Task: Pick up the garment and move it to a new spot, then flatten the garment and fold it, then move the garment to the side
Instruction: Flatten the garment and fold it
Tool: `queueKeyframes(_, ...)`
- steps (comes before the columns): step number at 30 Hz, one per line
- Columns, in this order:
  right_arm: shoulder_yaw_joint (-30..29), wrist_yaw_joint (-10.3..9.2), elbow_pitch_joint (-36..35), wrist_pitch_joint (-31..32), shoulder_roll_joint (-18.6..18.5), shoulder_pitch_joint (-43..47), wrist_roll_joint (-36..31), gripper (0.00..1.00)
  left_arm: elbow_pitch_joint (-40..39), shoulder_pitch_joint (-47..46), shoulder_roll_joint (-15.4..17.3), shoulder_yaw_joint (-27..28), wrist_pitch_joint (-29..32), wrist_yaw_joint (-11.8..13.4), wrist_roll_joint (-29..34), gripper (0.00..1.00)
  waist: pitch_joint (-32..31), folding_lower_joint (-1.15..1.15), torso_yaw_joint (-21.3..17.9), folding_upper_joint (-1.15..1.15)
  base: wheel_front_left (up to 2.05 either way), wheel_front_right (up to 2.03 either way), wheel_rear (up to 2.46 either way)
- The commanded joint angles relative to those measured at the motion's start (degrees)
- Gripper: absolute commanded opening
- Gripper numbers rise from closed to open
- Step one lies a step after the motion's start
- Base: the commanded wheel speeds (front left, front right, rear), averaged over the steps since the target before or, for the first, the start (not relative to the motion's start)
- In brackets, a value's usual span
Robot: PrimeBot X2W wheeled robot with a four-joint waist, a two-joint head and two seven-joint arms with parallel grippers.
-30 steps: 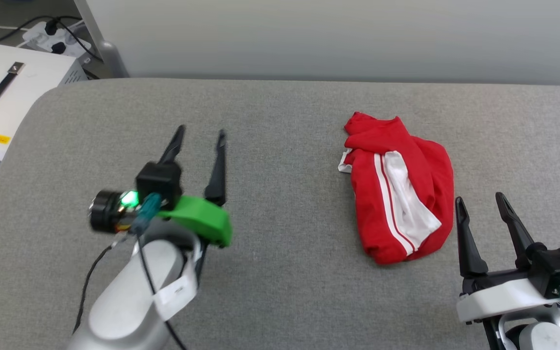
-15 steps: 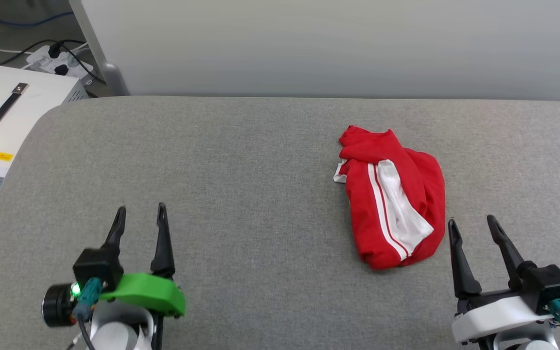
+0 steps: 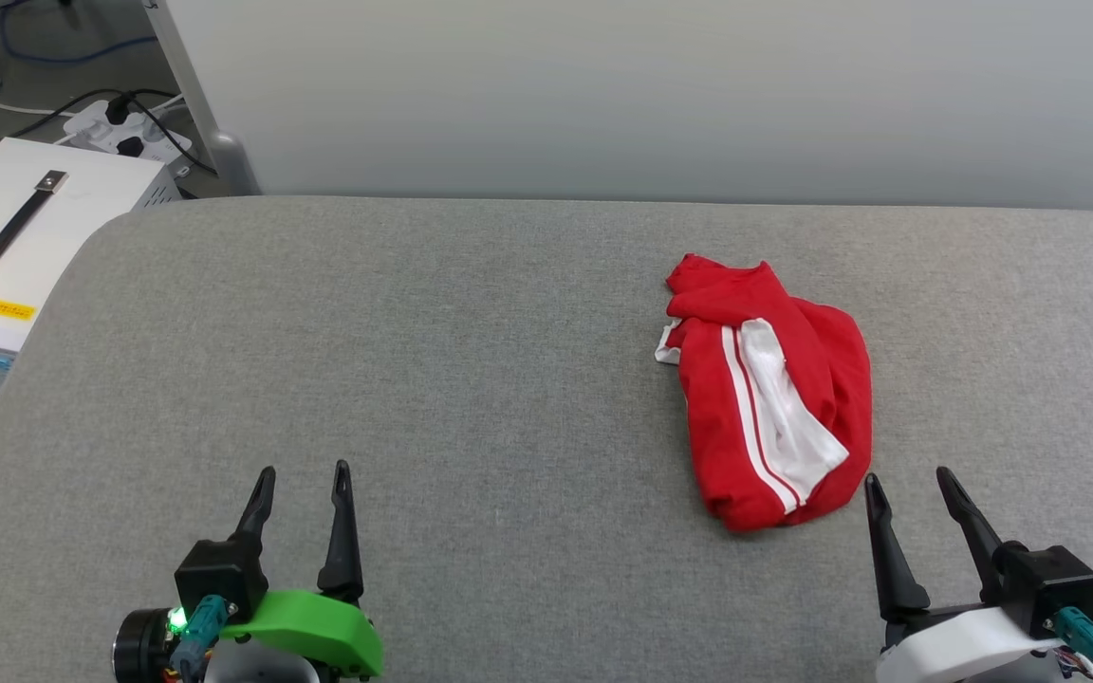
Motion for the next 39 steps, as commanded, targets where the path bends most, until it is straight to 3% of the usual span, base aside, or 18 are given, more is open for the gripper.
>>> queueKeyframes(1, 0.0, -0.04, 0.3, -0.3, 0.0, 0.8, 0.5, 1.00, 0.4, 0.6, -0.5, 0.5, -0.3, -0.5, 0.8, 1.00, 0.0, 0.00, 0.0, 0.00, 0.00, 0.00, 0.00)
queueKeyframes(17, -1.6, -0.04, -1.5, -0.3, -1.0, -3.7, -1.2, 1.00, 2.1, 0.3, -2.7, 3.6, -0.3, -2.9, 4.5, 1.00, 0.2, 0.00, 0.1, 0.00, 0.00, 0.00, 0.00)
queueKeyframes(23, -2.6, -0.04, -3.7, -0.3, -7.8, -14.7, 0.1, 1.00, 1.8, -1.4, -3.0, 3.9, -0.3, -3.3, 5.1, 1.00, 2.4, 0.00, 0.1, 0.00, 0.00, 0.00, 0.00)
queueKeyframes(28, 2.4, -0.04, 3.7, 0.1, -17.3, -26.2, 3.4, 1.00, 1.4, -3.4, -3.2, 3.6, -0.3, -3.6, 5.5, 1.00, 5.1, 0.00, 0.5, 0.00, 0.00, 0.00, 0.00)
queueKeyframes(31, 9.2, -0.04, 8.4, 7.0, -23.2, -33.0, 7.5, 1.00, 1.1, -4.4, -3.2, 3.3, -0.3, -3.7, 5.5, 1.00, 6.9, 0.00, 1.0, 0.00, 0.00, 0.00, 0.00)
queueKeyframes(39, 29.3, -0.04, 11.4, 35.7, -37.0, -47.7, 26.9, 1.00, -0.7, -8.4, -3.3, 1.5, -0.3, -2.9, 4.4, 1.00, 13.2, 0.00, 3.6, 0.00, 0.00, 0.00, 0.00)
